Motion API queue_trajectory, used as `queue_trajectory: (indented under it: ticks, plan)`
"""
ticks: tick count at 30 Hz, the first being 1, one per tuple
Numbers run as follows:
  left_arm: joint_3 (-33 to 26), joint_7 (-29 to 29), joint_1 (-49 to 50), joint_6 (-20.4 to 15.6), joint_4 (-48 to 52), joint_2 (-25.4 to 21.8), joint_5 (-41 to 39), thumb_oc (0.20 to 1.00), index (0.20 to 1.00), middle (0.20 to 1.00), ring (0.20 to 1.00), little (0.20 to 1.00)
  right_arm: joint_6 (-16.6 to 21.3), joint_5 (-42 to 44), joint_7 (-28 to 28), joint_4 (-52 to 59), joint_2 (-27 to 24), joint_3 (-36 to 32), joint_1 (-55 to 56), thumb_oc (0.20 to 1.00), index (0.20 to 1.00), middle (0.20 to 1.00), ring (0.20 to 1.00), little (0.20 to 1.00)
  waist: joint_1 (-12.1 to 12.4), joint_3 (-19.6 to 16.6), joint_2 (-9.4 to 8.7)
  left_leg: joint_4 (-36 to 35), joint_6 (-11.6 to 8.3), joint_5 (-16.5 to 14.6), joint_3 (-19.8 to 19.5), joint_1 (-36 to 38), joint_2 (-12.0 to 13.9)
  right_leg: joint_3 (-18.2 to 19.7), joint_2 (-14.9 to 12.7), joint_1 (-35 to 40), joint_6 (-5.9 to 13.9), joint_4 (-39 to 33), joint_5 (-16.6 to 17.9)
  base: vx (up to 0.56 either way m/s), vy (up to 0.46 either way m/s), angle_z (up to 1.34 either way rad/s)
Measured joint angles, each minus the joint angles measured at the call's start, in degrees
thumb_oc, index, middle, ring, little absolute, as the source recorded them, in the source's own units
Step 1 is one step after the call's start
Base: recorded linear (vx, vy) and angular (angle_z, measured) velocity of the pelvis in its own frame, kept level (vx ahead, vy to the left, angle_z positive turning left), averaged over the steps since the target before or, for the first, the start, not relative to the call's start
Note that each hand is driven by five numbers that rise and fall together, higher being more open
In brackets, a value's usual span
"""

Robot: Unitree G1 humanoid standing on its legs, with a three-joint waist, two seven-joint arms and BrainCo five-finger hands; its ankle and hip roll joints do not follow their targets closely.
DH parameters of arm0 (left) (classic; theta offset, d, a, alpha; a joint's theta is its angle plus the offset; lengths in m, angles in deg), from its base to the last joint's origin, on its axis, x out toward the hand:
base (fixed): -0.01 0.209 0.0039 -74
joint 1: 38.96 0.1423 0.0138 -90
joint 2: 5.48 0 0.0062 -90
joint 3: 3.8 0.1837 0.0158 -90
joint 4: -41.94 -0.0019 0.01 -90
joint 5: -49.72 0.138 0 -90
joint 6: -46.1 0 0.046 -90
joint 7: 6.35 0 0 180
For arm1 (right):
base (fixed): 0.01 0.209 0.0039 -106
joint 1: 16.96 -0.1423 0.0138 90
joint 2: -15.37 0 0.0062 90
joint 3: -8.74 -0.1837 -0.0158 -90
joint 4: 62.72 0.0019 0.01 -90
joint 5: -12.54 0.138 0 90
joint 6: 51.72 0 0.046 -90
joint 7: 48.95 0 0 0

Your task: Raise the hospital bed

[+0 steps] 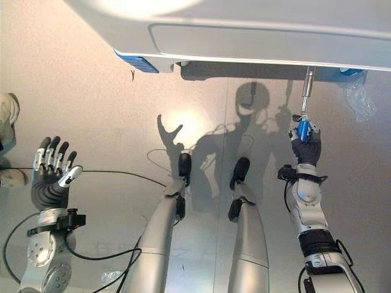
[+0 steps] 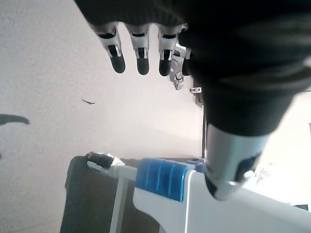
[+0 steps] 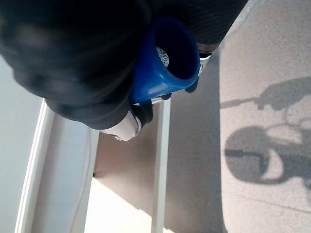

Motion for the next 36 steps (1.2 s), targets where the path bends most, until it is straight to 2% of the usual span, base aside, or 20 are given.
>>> queue_trajectory:
  ticks: [4,8,10,15,18,21,24,36]
  plan:
    - [0.59,0.01,-0.13,0.02,0.00,0.07,0.00,1.000,1.000,1.000,1.000,1.000,-0.01,0.19,-0.16,-2.21,-0.18,0.00,-0.18,1.000,1.000,1.000,1.000,1.000,0.27,0.00,0.00,-0.41,-0.01,0.01,0.01,1.30,0.04,-0.02,0.06,1.25,0.00,-0.32,-0.01,0.00,0.000,0.00]
    - [0.58,0.02,-0.17,0.10,-0.10,0.01,0.00,1.000,1.000,1.000,1.000,1.000,1.08,4.26,-2.29,-4.08,-0.23,-1.27,-0.20,1.000,1.000,1.000,1.000,1.000,-0.17,0.00,0.00,-1.04,0.08,0.06,0.05,2.37,-0.07,0.03,0.06,2.39,0.17,-1.06,0.26,0.00,0.000,0.00]
    - [0.92,0.05,-0.27,0.11,-0.08,-0.08,0.00,1.000,1.000,1.000,1.000,1.000,1.22,4.76,-2.24,-9.20,-1.18,-1.06,-1.37,1.000,1.000,1.000,1.000,1.000,0.01,-0.01,-0.01,-1.07,0.13,0.09,-0.01,2.89,-0.06,-0.06,0.08,3.16,0.24,-1.62,0.39,0.00,0.000,0.00]
    - [2.86,1.09,-0.28,1.05,-0.28,-1.02,-1.14,1.000,1.000,1.000,1.000,1.000,-1.94,7.17,1.08,-20.11,-7.97,1.23,-3.90,1.000,1.000,1.000,1.000,1.000,-0.14,-0.05,-0.06,-1.26,0.35,0.25,-0.11,3.34,-0.16,-0.25,0.07,4.14,0.56,-2.76,0.99,0.00,0.000,0.00]
    - [2.91,1.74,-0.51,1.37,-0.36,-1.03,-1.23,1.000,1.000,1.000,1.000,1.000,-7.16,11.86,1.05,-30.28,-8.59,-0.52,-4.90,1.000,1.000,1.000,1.000,1.000,-0.28,-0.05,-0.05,-1.55,0.42,0.36,0.06,3.21,-0.17,-0.14,0.11,3.88,0.54,-3.00,1.23,0.00,0.005,-0.04]
    - [2.88,1.74,-0.50,1.37,-0.74,-1.02,-1.24,1.000,1.000,1.000,1.000,1.000,-9.63,12.99,1.26,-34.26,-8.05,-0.48,-3.15,1.000,1.000,1.000,1.000,1.000,-0.42,-0.05,-0.03,-2.03,0.29,0.45,0.09,3.23,-0.04,-0.06,0.40,3.81,0.30,-3.57,1.70,0.00,0.012,-0.08]
    - [2.96,1.81,-1.31,1.42,-1.10,-0.86,-1.20,1.000,1.000,1.000,1.000,1.000,-10.00,13.59,1.54,-34.78,-8.04,-0.51,-2.05,1.000,1.000,1.000,1.000,1.000,-1.85,-0.08,0.15,-2.09,0.17,0.36,0.18,3.25,0.14,0.03,0.58,3.78,0.25,-3.70,1.72,0.01,0.010,-0.03]
    - [3.00,1.66,-2.34,1.58,-2.23,0.68,-1.22,1.000,1.000,1.000,1.000,1.000,-10.07,13.58,1.36,-39.69,-8.34,-0.56,-4.75,1.000,1.000,1.000,1.000,1.000,-0.24,-0.06,1.38,-2.06,-0.29,0.39,0.15,3.56,0.76,-0.01,1.20,3.94,-0.26,-3.55,1.68,0.00,0.001,0.00]
